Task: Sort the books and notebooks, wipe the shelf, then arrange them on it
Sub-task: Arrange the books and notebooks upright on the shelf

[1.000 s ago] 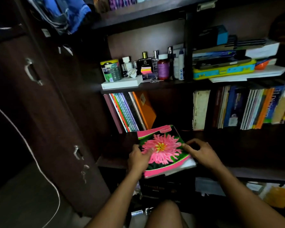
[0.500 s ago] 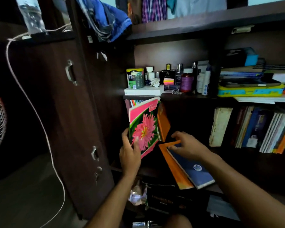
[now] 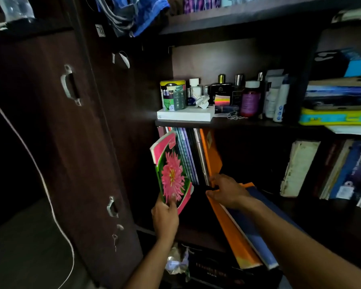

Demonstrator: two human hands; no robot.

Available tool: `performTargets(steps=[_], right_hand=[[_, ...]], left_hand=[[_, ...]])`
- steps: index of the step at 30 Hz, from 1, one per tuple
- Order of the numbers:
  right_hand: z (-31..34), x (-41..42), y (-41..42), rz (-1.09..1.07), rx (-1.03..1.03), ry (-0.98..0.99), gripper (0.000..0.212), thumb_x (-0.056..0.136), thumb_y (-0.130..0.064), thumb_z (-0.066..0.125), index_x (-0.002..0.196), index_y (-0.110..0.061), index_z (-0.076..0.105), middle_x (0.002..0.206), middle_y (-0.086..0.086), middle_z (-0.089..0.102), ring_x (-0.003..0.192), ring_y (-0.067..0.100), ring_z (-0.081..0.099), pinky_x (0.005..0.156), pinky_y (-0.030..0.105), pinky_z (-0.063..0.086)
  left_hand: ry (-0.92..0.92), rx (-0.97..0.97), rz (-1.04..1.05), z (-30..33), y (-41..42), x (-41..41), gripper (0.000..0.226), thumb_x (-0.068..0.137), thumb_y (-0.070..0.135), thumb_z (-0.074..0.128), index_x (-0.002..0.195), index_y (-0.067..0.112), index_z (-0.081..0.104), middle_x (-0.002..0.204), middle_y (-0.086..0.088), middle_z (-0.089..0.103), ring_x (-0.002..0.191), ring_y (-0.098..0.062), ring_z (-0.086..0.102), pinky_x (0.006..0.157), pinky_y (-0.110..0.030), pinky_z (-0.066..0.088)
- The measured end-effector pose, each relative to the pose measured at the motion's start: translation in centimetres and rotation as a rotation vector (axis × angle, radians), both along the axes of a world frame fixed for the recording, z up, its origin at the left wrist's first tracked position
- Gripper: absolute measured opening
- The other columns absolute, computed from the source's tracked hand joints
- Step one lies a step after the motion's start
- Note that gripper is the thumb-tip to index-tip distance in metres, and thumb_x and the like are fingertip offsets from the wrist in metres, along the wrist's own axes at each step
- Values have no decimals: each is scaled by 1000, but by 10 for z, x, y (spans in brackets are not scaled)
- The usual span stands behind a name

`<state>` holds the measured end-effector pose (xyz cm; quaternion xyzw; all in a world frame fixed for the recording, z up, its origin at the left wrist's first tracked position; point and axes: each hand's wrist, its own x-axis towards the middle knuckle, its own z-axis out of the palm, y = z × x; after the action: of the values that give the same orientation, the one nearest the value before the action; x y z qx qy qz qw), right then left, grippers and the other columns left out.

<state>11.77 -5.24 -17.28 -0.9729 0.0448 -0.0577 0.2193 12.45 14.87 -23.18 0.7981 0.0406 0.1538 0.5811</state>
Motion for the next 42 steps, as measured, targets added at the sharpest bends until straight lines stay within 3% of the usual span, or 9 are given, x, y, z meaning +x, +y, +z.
performTargets(steps=[5,8,13,23,28,31,33,38,42], right_hand=[[-29,26,6,65,-128,58,76,88,-61,64,148,-20,39,146,8,43,134,31,44,107,42,43],[-57,24,11,64,-355,66,76,91,-72,48,148,-23,40,148,11,41,135,34,43,111,46,35],[-60,17,-11,180,-295,-44,43,101,-45,48,141,-27,47,144,3,42,130,27,45,108,44,37],[-33,11,-26,154,-276,152,36,91,-30,57,125,-19,55,134,4,53,124,29,51,102,43,44],[-8,45,-38,45,-22,-44,67,85,-54,66,137,-24,37,128,12,58,111,37,63,91,48,55],[-9,62,-40,28,108,-118,88,82,-54,75,147,-24,23,139,15,50,119,40,59,95,51,53],[-22,72,-43,39,166,-143,85,85,-53,72,147,-25,22,140,14,49,118,41,59,94,52,53],[-41,87,-55,86,294,-195,75,90,-42,71,150,-27,28,144,11,50,124,35,56,99,48,51],[-40,90,-62,85,411,-201,72,90,-28,72,148,-28,30,139,10,54,115,32,61,92,41,54]], left_hand=[[-23,92,28,-1,-2,2,34,99,26,63,127,8,65,112,-15,71,110,-38,64,87,-38,49],[-9,108,35,0,-4,-1,40,100,31,61,134,9,61,120,-16,67,116,-38,60,86,-34,46],[-2,124,25,3,-9,-8,46,102,34,58,140,8,55,123,-15,64,120,-37,56,82,-30,40],[26,113,-18,2,-5,-11,41,101,43,57,129,15,63,117,-4,63,116,-27,56,87,-30,39],[76,116,-148,-5,9,-1,49,92,60,61,126,25,64,120,4,66,117,-20,59,97,-35,45],[95,87,-206,-2,9,0,11,98,39,63,108,44,62,109,25,64,103,5,59,84,-20,43],[78,73,-216,-2,7,2,12,97,40,62,105,48,58,109,31,61,98,15,54,85,-18,41],[44,102,-158,-8,3,5,33,83,64,63,111,48,56,117,31,58,114,-3,54,100,-27,33],[1,143,-160,-7,-3,-1,44,77,77,65,111,50,57,116,34,59,109,15,50,99,-24,34]])
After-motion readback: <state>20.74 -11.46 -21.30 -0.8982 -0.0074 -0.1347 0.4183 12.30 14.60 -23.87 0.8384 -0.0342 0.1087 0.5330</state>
